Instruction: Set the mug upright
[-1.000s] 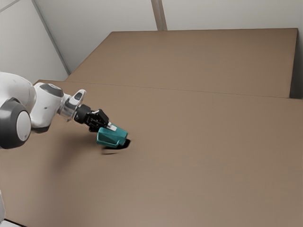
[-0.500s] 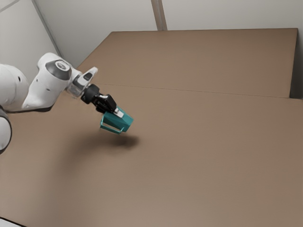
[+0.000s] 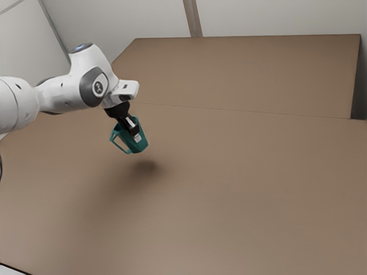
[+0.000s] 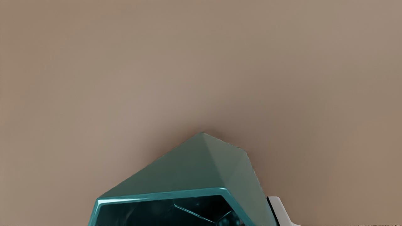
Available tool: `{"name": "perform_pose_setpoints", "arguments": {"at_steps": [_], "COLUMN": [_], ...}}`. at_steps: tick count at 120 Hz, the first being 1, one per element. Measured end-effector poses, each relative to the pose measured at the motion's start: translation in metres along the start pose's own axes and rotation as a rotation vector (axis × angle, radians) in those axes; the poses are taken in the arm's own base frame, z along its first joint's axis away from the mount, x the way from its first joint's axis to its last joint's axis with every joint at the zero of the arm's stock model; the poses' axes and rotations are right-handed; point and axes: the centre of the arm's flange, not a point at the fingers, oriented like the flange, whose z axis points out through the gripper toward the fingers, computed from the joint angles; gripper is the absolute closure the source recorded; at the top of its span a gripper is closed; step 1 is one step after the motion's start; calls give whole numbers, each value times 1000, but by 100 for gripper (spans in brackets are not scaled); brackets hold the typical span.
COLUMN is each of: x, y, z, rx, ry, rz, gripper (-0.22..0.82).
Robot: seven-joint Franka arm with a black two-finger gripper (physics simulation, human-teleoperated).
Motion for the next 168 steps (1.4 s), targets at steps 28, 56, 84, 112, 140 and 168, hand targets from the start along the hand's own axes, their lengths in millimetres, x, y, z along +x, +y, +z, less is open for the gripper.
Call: {"name": "perform_pose_setpoints", "arguments": {"at_steps": [28, 56, 84, 112, 140, 168], "x": [-11, -20, -35, -53, -65, -68], "y": [11, 15, 34, 53, 48, 42], "z": [13, 33, 41, 47, 59, 66], "rx": [64, 75, 92, 118, 161, 194], "ry": [-18, -38, -66, -85, -109, -98], "rz": [17, -4, 9, 19, -4, -34], "gripper": [78, 78, 78, 78, 78, 78]}}
